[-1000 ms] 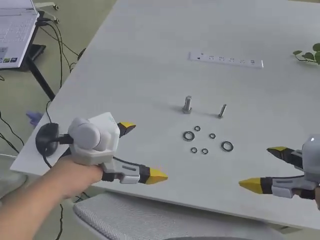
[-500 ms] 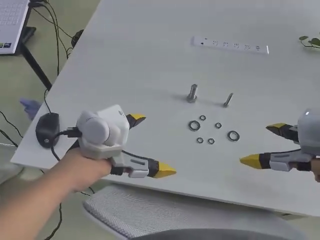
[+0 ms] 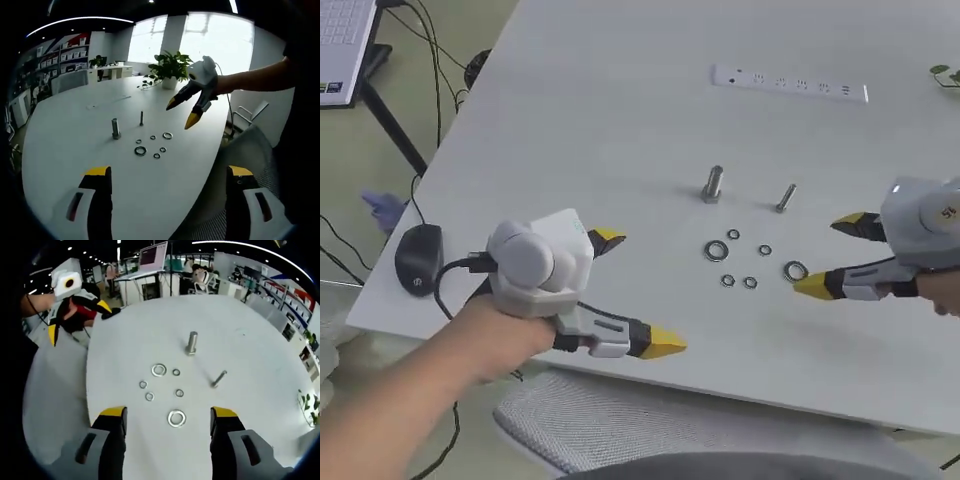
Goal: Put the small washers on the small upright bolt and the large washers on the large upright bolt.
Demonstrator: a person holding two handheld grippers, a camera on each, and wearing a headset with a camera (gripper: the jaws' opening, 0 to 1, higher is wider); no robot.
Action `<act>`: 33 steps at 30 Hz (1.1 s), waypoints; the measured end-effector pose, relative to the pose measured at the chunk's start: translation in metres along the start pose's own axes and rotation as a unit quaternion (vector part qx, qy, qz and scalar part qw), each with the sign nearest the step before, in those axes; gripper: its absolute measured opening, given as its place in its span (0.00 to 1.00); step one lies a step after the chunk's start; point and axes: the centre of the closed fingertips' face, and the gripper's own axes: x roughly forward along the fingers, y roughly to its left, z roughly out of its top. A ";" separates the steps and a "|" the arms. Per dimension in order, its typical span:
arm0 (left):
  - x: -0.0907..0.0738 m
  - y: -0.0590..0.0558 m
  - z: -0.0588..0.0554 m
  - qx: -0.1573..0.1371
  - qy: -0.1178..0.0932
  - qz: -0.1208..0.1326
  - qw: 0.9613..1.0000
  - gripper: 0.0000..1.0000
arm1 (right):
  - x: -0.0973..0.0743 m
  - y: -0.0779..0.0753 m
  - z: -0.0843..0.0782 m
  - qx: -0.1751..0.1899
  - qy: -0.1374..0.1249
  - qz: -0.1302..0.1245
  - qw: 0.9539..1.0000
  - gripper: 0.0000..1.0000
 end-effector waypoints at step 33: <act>0.001 0.002 -0.008 0.062 0.031 0.035 0.997 0.92 | 0.059 -0.018 0.000 -0.137 0.087 0.075 0.984 0.48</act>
